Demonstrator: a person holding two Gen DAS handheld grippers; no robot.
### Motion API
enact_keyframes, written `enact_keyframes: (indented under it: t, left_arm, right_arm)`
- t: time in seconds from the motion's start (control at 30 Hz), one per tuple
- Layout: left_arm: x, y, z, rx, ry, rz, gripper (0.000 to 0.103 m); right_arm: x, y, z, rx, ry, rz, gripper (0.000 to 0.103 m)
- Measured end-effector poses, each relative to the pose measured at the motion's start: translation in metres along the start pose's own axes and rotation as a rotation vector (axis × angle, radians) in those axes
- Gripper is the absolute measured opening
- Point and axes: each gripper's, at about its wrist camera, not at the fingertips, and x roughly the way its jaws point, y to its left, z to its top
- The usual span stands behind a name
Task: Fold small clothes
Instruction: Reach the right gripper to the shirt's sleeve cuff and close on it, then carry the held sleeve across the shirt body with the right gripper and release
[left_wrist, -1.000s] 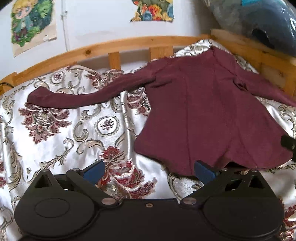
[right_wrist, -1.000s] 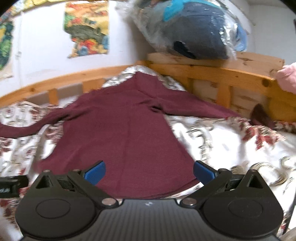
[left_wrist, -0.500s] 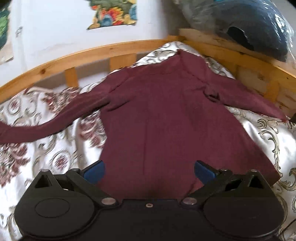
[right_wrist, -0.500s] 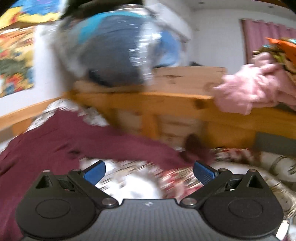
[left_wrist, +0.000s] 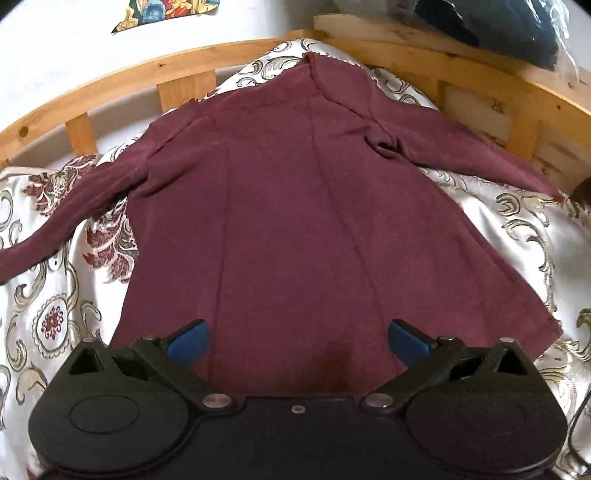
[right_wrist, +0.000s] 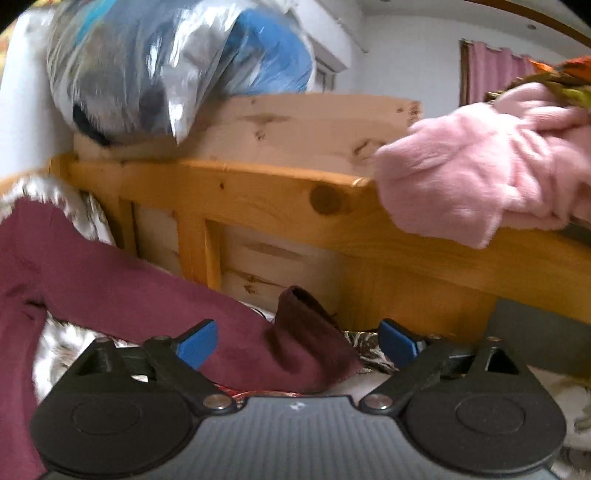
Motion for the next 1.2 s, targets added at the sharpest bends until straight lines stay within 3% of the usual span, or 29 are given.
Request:
enact_keyframes:
  t: [0.17,0.27,0.33,0.4,0.53,0.7,0.93,1.07,1.2]
  left_arm:
    - [0.005,0.013,0.005,-0.024,0.01,-0.003,0.102]
    - [0.006,0.019,0.007,-0.033,0.009,0.008,0.102]
    - [0.005,0.022,0.008,-0.042,0.007,0.01,0.102]
    - [0.003,0.026,0.009,-0.051,0.007,0.011,0.102]
    - [-0.004,0.031,0.016,-0.068,0.007,0.008,0.102]
    - [-0.017,0.038,0.033,-0.085,-0.008,0.017,0.102]
    - [-0.035,0.061,0.052,-0.121,-0.054,0.06,0.102]
    - [-0.04,0.076,0.054,-0.15,-0.076,0.106,0.102]
    - [-0.038,0.093,0.051,-0.191,-0.061,0.138,0.102]
  right_arm:
    - [0.021,0.003,0.0,-0.065,0.042,-0.028,0.08]
    - [0.027,0.004,-0.001,-0.088,0.062,-0.034,0.054]
    - [0.03,0.005,-0.002,-0.099,0.068,-0.026,0.023]
    - [0.028,0.005,-0.001,-0.103,0.058,-0.021,0.009]
    - [0.005,0.007,0.012,-0.103,-0.027,-0.008,0.005]
    - [-0.034,0.023,0.045,-0.107,-0.171,0.073,0.005]
    - [-0.097,0.089,0.079,-0.164,-0.396,0.325,0.004]
    - [-0.123,0.142,0.076,-0.232,-0.455,0.499,0.004]
    - [-0.145,0.194,0.051,-0.335,-0.483,0.645,0.004]
